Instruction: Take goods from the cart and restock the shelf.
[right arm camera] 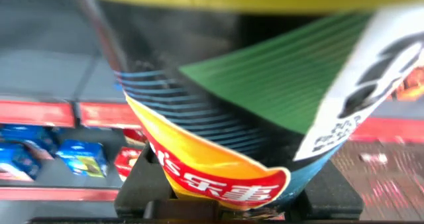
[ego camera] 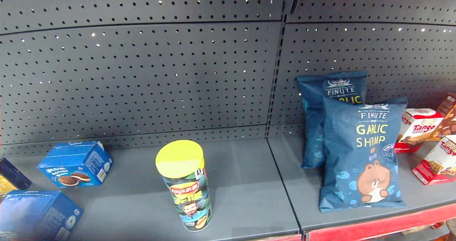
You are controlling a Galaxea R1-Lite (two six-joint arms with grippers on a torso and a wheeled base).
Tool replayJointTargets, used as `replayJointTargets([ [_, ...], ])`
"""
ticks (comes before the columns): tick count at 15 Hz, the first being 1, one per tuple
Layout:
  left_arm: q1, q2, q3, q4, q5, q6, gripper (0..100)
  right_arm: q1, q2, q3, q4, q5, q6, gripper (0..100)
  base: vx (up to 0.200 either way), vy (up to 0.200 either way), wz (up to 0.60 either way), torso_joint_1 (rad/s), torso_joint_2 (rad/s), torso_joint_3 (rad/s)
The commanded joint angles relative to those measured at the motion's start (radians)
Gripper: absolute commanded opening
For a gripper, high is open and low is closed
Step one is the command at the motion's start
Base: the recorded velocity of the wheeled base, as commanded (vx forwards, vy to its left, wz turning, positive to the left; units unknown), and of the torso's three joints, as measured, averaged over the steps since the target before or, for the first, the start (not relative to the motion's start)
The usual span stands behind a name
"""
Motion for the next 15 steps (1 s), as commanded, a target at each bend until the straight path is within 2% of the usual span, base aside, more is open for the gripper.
replayJointTargets([
  [1,0.0,0.007,0.0,0.0,0.0,0.0,100,0.017,0.056,-0.062,-0.006,0.039,0.0,0,0.0,0.0,0.0,0.0,0.0,0.0],
  [3,0.0,0.007,0.0,0.0,0.0,0.0,100,0.032,0.127,-0.102,-0.027,0.111,0.003,0,0.0,0.0,0.0,0.0,0.0,0.0],
  [5,0.0,0.007,0.0,0.0,0.0,0.0,100,0.069,0.251,-0.103,-0.125,0.267,0.024,0,0.0,0.0,0.0,0.0,0.0,0.0],
  [7,0.0,0.007,0.0,0.0,0.0,0.0,100,0.085,0.383,-0.1,-0.243,0.335,0.064,0,0.0,0.0,0.0,0.0,0.0,0.0],
  [10,0.0,0.007,0.0,0.0,0.0,0.0,100,0.062,0.483,-0.096,-0.259,0.281,0.063,0,0.0,0.0,0.0,0.0,0.0,0.0],
  [11,0.0,0.007,0.0,0.0,0.0,0.0,100,0.072,0.498,-0.096,-0.256,0.202,0.061,0,0.0,0.0,0.0,0.0,0.0,0.0],
  [12,0.0,0.007,0.0,0.0,0.0,0.0,100,0.077,0.5,-0.096,-0.253,0.188,0.061,0,0.0,0.0,0.0,0.0,0.0,0.0],
  [15,0.0,0.007,0.0,0.0,0.0,0.0,100,0.115,0.497,-0.08,-0.257,0.192,0.064,0,0.0,0.0,0.6,0.004,0.0,0.004],
])
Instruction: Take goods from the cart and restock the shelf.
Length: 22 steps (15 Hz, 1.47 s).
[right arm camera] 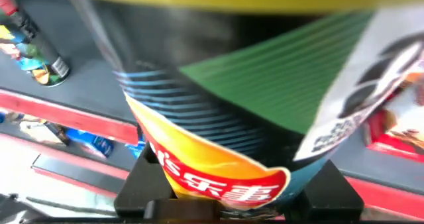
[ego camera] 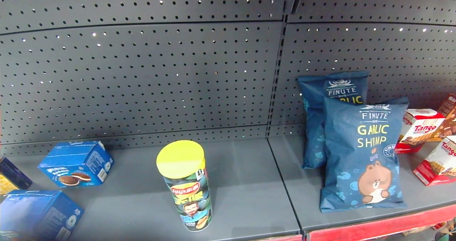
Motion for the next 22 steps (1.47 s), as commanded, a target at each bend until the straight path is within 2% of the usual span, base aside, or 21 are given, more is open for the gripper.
replayJointTargets([
  [1,0.001,0.005,0.0,0.0,0.0,0.0,100,0.031,0.018,0.005,-0.008,0.003,0.002,0,0.0,0.0,0.6,0.002,0.0,0.007],
  [4,0.001,0.005,0.0,0.0,0.0,0.0,100,0.032,0.018,0.007,-0.011,0.029,0.005,0,0.0,0.0,0.6,0.009,0.0,0.001],
  [7,0.001,0.005,0.0,0.0,0.0,0.0,100,0.034,0.034,0.01,-0.035,0.067,0.004,0,0.0,0.0,0.0,0.0,0.0,0.0],
  [10,0.001,0.005,0.0,0.0,0.0,0.0,100,0.08,0.156,0.036,-0.202,0.084,0.014,0,0.0,0.0,0.0,0.0,0.0,0.0],
  [17,0.001,0.005,0.0,0.0,0.0,0.0,100,0.219,0.46,0.047,-0.485,0.076,0.051,0,0.0,0.0,0.0,0.0,0.0,0.0],
  [20,0.001,0.005,0.0,0.0,0.0,0.0,100,0.239,0.629,0.033,-0.635,0.069,0.047,0,0.0,0.0,0.0,0.0,0.0,0.0],
  [22,0.001,0.005,0.0,0.0,0.0,0.0,100,0.25,0.716,-0.001,-0.673,0.062,0.047,0,0.0,0.0,0.0,0.0,0.0,0.0],
])
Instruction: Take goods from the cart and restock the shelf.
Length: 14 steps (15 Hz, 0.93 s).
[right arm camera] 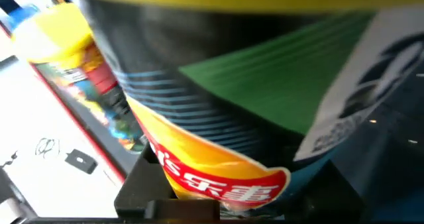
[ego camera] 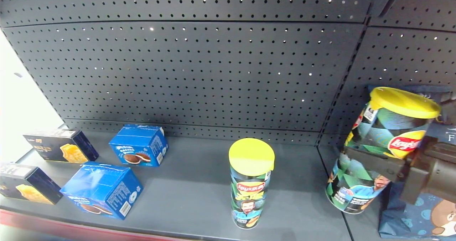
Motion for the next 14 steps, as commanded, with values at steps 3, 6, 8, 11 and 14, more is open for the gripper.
replayJointTargets([
  [3,0.0,0.002,0.0,0.0,0.0,0.0,100,0.081,0.256,-0.104,-0.074,-0.139,0.006,0,0.0,0.0,0.0,0.0,0.0,0.0],
  [6,0.0,0.002,0.0,0.0,0.0,0.0,100,0.115,0.372,-0.176,-0.137,-0.198,0.031,0,0.0,0.0,0.0,0.0,0.0,0.0],
  [8,0.0,0.002,0.0,0.0,0.0,0.0,100,0.136,0.461,-0.238,-0.186,-0.26,0.048,0,0.0,0.0,0.0,0.0,0.0,0.0],
  [11,0.0,0.002,0.0,0.0,0.0,0.0,100,0.156,0.579,-0.327,-0.252,-0.36,0.046,0,0.0,0.0,0.0,0.0,0.0,0.0],
  [14,0.0,0.002,0.0,0.0,0.0,0.0,100,0.181,0.674,-0.397,-0.307,-0.387,0.048,0,0.0,0.0,0.0,0.0,0.0,0.0],
])
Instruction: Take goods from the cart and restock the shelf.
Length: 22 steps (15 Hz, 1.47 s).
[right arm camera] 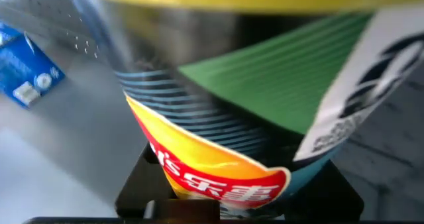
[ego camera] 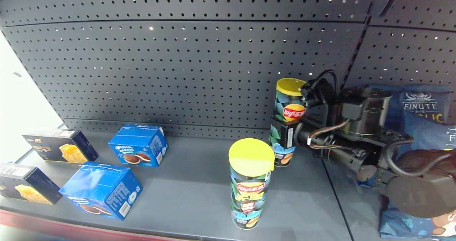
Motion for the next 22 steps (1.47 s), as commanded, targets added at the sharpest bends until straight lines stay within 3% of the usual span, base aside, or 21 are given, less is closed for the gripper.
replayJointTargets([
  [1,0.0,0.002,0.0,0.0,0.0,0.0,100,0.023,0.109,-0.052,-0.04,-0.006,-0.001,0,0.0,0.0,0.0,0.0,0.0,0.0],
  [4,0.0,0.002,0.0,0.0,0.0,0.0,100,0.042,0.182,-0.118,-0.051,-0.075,0.0,0,0.0,0.0,0.0,0.0,0.0,0.0],
  [8,0.0,0.002,0.0,0.0,0.0,0.0,100,0.038,0.248,-0.213,-0.057,-0.082,-0.001,0,0.0,0.0,0.0,0.0,0.0,0.0],
  [20,0.0,0.002,0.0,0.0,0.0,0.0,100,0.008,0.264,-0.203,-0.062,-0.082,0.0,0,0.0,0.0,0.0,0.0,0.0,0.0],
  [21,0.0,0.002,0.0,0.0,0.0,0.0,100,0.008,0.264,-0.2,-0.068,-0.082,0.0,100,0.0,0.0,0.0,0.0,0.0,0.0],
  [22,0.0,0.002,0.0,0.0,0.0,0.0,100,0.009,0.264,-0.189,-0.077,-0.082,0.0,100,0.0,0.0,0.0,0.0,0.0,0.0],
])
